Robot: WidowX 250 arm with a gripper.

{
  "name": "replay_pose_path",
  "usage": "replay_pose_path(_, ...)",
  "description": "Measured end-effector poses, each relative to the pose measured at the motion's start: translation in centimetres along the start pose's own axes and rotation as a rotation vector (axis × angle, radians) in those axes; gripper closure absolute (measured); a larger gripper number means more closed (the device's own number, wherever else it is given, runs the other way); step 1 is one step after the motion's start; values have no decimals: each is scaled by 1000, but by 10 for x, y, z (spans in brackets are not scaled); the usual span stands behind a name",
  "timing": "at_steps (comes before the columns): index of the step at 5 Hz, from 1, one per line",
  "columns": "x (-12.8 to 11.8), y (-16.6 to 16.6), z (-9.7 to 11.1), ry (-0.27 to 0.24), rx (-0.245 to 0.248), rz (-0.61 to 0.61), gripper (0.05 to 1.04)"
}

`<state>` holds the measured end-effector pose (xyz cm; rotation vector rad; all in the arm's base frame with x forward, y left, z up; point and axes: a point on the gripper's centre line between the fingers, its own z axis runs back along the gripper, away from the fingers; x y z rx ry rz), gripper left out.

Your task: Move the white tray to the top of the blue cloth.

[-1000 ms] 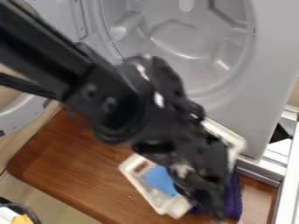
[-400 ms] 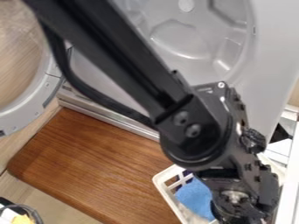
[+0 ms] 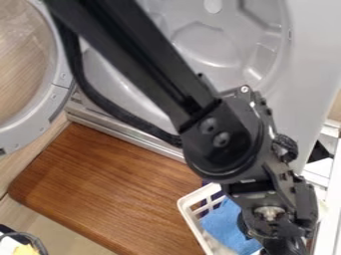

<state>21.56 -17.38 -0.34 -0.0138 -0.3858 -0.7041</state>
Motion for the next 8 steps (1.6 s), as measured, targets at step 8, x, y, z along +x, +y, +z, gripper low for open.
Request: replay_pose_path(8, -4, 24, 69, -317, 15, 29, 84)
